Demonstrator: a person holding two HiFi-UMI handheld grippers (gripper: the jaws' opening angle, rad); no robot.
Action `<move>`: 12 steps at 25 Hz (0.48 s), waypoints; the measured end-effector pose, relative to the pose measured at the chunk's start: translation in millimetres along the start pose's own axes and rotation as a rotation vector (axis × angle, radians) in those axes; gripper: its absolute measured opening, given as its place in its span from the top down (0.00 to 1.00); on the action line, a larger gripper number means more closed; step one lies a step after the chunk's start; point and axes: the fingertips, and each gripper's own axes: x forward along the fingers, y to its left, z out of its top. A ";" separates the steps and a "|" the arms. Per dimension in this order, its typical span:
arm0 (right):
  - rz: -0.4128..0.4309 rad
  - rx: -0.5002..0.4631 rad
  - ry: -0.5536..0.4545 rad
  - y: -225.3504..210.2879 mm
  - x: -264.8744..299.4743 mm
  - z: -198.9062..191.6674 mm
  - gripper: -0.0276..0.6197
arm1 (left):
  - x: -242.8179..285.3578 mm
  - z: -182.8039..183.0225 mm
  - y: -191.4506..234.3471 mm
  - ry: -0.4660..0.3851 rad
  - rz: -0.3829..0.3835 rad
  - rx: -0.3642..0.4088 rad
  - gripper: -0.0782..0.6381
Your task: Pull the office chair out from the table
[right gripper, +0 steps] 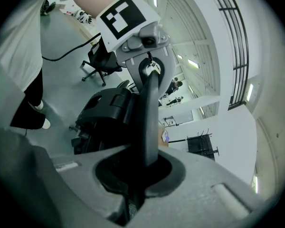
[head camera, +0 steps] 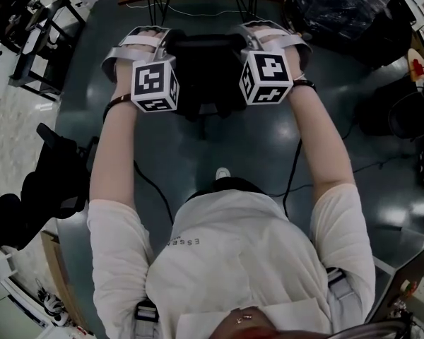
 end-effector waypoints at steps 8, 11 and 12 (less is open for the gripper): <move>-0.078 0.226 -0.018 5.3 -26.6 21.5 0.65 | -29.7 10.9 -17.8 -0.055 -0.060 -0.068 0.81; -0.188 0.282 -0.021 2.6 -53.2 27.0 0.54 | -57.9 17.1 -21.7 -0.147 -0.050 -0.189 0.41; -0.235 0.295 -0.017 4.7 -63.6 29.5 0.54 | -71.9 17.6 -23.4 -0.171 -0.011 -0.205 0.41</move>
